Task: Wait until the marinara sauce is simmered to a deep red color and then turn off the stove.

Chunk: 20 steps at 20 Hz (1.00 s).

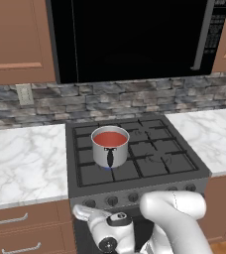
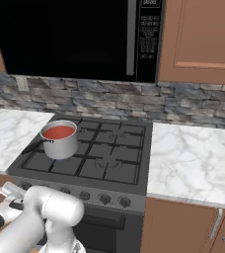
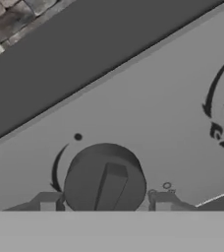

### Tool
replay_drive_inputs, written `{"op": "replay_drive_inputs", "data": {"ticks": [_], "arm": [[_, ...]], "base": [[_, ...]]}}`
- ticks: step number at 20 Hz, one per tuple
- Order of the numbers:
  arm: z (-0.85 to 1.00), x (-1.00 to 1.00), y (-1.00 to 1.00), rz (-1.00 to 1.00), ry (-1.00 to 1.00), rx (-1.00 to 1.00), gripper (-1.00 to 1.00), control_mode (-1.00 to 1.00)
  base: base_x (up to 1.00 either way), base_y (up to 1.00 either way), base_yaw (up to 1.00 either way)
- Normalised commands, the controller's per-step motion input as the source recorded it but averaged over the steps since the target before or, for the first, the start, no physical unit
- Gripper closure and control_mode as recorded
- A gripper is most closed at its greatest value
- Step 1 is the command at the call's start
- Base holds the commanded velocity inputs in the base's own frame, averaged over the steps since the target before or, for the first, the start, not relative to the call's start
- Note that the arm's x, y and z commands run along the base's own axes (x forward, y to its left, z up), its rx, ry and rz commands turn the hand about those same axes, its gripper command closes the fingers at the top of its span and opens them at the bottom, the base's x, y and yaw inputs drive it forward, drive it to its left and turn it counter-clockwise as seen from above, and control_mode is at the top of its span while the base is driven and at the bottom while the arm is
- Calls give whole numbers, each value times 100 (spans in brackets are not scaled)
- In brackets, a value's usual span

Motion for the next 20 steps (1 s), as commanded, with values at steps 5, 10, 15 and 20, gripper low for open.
{"op": "replay_drive_inputs", "data": {"ticks": [5,10,15,20], "arm": [[-12,-15,-16,-26,1,54,100,-100],[-9,-19,-22,-29,1,55,100,-100],[-3,-28,-30,-33,1,57,100,-100],[0,-28,-43,-34,0,59,100,-100]], "base": [[0,0,0],[0,0,0],[0,0,0],[0,0,0]]}}
